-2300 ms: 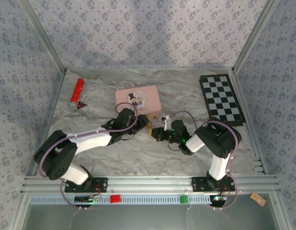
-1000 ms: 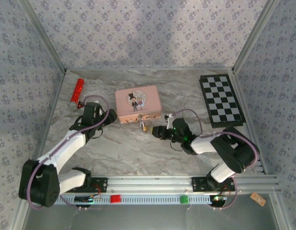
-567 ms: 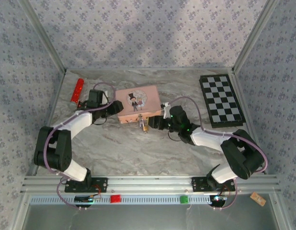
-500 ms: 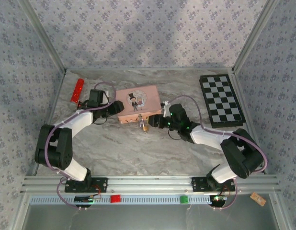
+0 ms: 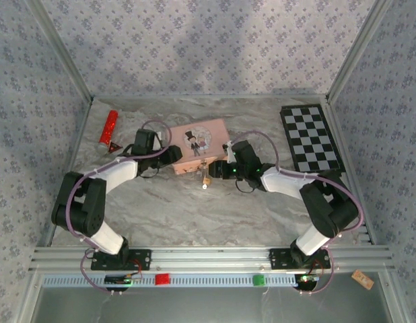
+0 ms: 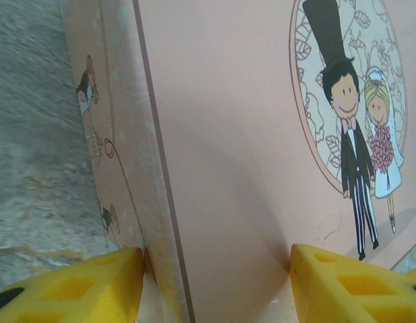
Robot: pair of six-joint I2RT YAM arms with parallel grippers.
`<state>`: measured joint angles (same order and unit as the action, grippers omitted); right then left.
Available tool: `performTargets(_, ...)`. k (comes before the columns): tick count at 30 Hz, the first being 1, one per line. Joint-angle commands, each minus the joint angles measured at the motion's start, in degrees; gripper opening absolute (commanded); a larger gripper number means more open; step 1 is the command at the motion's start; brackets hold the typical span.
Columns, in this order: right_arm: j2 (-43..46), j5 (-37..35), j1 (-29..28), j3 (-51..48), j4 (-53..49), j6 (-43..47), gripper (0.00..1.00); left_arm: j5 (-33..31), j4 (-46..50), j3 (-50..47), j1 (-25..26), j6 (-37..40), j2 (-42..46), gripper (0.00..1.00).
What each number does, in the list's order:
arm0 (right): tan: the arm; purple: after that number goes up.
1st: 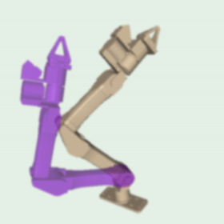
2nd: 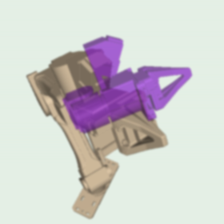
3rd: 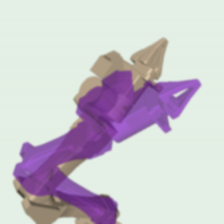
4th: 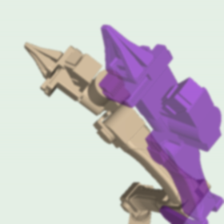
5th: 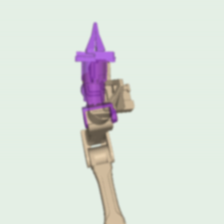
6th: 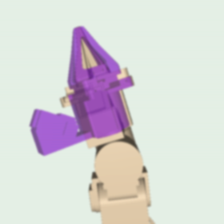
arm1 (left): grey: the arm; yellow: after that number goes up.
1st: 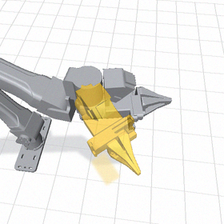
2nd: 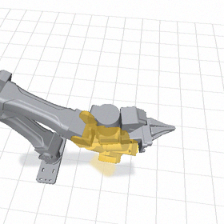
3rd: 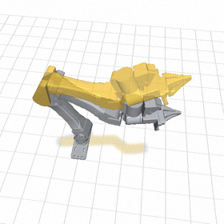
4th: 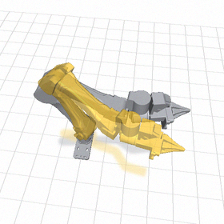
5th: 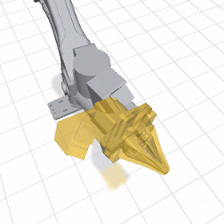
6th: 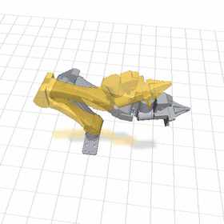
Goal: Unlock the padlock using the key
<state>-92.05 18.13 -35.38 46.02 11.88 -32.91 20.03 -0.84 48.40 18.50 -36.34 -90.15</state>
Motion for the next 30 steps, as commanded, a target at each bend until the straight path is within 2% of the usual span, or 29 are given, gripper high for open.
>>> performTargets(1, -2.2, 2.0, 1.0, 1.6, -1.6, 2.5, 0.51, 0.4, 1.0, -2.7, 2.1, -2.0, 0.8, 0.58)
performTargets(4, -2.8, 2.9, 2.0, 1.2, -1.3, 3.8, 0.51, 0.8, 1.6, -3.2, 2.4, -2.0, 1.2, 0.58)
performTargets(8, -3.7, 6.6, 3.6, -1.6, 6.0, 1.9, 0.49, 0.2, 1.3, -4.0, 3.7, -2.8, 1.7, 0.58)
performTargets(11, -4.6, 6.7, 4.4, -6.2, 16.7, -2.0, 0.49, -1.3, 0.9, -4.2, 4.7, -3.1, 0.6, 0.59)
performTargets(15, -8.3, 10.2, 5.3, -10.2, 31.5, -9.4, 0.48, -1.0, -1.8, -5.3, 5.2, -5.8, -0.9, 0.59)
performTargets(19, -9.3, 7.6, 4.4, -12.2, 34.6, -10.3, 0.48, -1.3, -2.2, -5.4, 5.6, -5.7, -0.7, 0.6)
performTargets(23, -12.7, 8.8, 4.3, -13.0, 41.4, -12.9, 0.46, -1.7, -1.0, -5.6, 5.6, -5.2, 0.0, 0.62)
performTargets(26, -15.3, 8.7, 4.3, -12.3, 42.2, -14.6, 0.42, -1.7, -0.7, -5.9, 5.6, -5.4, 0.3, 0.62)
performTargets(30, -18.2, 9.4, 4.3, -13.4, 50.5, -16.9, 0.39, -1.6, -1.6, -6.7, 5.7, -6.0, 0.8, 0.62)
